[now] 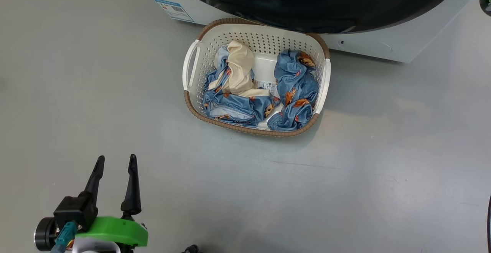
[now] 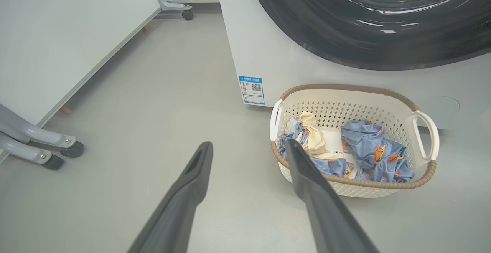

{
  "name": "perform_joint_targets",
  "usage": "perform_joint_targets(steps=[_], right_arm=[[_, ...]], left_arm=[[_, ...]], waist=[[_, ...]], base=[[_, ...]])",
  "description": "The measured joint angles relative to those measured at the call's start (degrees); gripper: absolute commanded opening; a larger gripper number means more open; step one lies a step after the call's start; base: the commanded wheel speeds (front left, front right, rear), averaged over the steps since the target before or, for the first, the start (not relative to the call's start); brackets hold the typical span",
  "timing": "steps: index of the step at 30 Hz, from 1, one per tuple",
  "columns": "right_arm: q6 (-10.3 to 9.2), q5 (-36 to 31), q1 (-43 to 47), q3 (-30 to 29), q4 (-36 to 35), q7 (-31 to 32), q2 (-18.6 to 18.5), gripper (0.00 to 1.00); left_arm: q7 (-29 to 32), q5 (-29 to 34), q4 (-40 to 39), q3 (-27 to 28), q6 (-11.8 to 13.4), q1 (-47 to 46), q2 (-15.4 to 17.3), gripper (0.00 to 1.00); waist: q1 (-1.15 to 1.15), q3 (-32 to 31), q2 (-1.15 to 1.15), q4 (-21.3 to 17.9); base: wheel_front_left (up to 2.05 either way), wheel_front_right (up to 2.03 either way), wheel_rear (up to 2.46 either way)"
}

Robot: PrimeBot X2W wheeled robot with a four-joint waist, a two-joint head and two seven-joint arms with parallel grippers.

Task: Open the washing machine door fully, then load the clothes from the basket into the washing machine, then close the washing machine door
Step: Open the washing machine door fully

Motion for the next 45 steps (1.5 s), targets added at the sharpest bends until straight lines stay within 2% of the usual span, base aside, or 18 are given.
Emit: perform_joint_targets(steps=[18,31,36,45], right_arm=[[0.0,2.3,-0.64,3.37,0.48,6.39,0.42,0.0],[-0.07,2.48,0.36,8.34,-0.85,11.49,3.0,0.0],[-0.07,2.48,2.68,11.15,-1.49,13.62,3.6,0.0],[-0.08,2.31,7.92,16.03,-4.24,15.94,6.89,0.0]], left_arm=[[0.0,0.15,-0.45,1.24,-0.48,-0.02,-0.01,1.0],[0.0,-0.6,-0.51,1.97,-0.47,-0.29,-0.02,1.0],[0.0,-1.22,-0.18,2.92,-0.47,-0.84,-0.02,1.0],[0.0,-2.49,1.14,2.99,-0.4,-1.6,-0.04,1.0]], waist=[[0.0,0.29,0.0,-1.72],[0.0,-1.05,0.0,-3.24],[0.0,-2.18,0.0,-4.01],[0.0,-5.65,0.0,-5.52]], base=[[0.0,0.0,0.0],[0.0,0.0,0.0],[0.0,0.0,0.0],[0.0,0.0,0.0]])
